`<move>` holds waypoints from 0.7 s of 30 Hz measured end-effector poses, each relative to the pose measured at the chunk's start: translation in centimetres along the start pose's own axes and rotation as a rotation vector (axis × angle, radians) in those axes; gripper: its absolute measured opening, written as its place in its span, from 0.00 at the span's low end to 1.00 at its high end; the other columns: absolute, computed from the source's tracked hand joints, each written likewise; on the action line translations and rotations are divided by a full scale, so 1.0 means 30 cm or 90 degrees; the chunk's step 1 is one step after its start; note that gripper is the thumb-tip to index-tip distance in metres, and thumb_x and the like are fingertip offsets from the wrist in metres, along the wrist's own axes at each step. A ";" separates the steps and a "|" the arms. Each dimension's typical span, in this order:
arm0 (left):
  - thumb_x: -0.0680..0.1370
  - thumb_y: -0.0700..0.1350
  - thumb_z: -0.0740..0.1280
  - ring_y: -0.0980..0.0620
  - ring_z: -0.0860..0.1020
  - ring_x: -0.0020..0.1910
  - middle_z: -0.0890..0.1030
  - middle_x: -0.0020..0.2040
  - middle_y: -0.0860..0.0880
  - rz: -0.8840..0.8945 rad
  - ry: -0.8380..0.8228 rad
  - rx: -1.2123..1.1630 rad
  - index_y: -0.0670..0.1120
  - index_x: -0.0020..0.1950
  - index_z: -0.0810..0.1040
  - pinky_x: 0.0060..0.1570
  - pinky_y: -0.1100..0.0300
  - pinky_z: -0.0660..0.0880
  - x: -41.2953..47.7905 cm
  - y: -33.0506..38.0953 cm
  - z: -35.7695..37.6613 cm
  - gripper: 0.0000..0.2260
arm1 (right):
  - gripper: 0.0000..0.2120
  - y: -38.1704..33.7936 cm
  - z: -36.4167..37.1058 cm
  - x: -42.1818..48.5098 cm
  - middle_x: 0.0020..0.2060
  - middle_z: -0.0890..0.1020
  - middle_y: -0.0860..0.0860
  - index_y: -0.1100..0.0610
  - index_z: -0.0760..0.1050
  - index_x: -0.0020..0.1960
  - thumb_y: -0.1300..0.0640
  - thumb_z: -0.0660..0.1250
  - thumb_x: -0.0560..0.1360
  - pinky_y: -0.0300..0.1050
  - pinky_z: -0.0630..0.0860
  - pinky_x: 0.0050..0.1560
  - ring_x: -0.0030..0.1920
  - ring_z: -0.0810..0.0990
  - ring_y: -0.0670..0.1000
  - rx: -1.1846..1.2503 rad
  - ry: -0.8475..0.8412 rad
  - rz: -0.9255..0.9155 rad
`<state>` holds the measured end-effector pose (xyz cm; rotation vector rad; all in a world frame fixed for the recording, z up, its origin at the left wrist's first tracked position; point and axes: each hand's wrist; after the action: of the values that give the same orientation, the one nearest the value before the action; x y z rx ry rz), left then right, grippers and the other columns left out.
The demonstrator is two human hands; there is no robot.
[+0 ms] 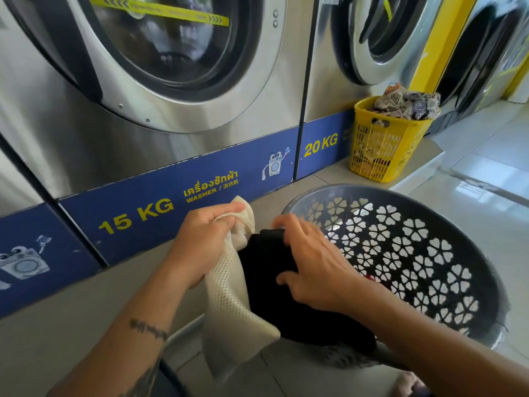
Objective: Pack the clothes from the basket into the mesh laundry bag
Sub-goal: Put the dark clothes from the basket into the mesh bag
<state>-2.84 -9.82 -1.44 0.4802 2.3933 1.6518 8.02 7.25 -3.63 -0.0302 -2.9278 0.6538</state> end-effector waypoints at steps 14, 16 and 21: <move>0.78 0.41 0.62 0.56 0.76 0.63 0.80 0.65 0.52 0.030 0.045 0.079 0.54 0.62 0.82 0.64 0.61 0.69 0.005 -0.023 0.036 0.16 | 0.12 0.046 0.034 0.015 0.39 0.80 0.45 0.47 0.70 0.50 0.48 0.67 0.68 0.53 0.80 0.43 0.39 0.80 0.51 -0.028 0.044 0.051; 0.78 0.41 0.63 0.59 0.76 0.62 0.80 0.64 0.55 0.051 0.041 0.069 0.54 0.63 0.82 0.61 0.67 0.69 -0.006 -0.007 0.034 0.16 | 0.14 -0.016 0.037 -0.007 0.41 0.80 0.46 0.49 0.72 0.51 0.48 0.67 0.67 0.52 0.77 0.44 0.41 0.80 0.53 -0.083 0.117 -0.023; 0.79 0.40 0.63 0.69 0.76 0.58 0.81 0.59 0.61 0.087 0.039 0.010 0.54 0.61 0.83 0.53 0.80 0.67 -0.021 0.018 0.032 0.16 | 0.26 -0.057 0.130 -0.034 0.55 0.75 0.50 0.49 0.73 0.61 0.37 0.68 0.68 0.58 0.69 0.60 0.58 0.72 0.57 -0.290 -0.117 -0.151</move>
<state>-1.84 -9.06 -1.31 0.6170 2.4696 1.7285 8.49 3.99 -6.52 0.3387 -3.1171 -0.0530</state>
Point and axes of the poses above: each hand's wrist, its own x-axis towards the middle knuckle, its own z-axis out of the palm, y = z × x
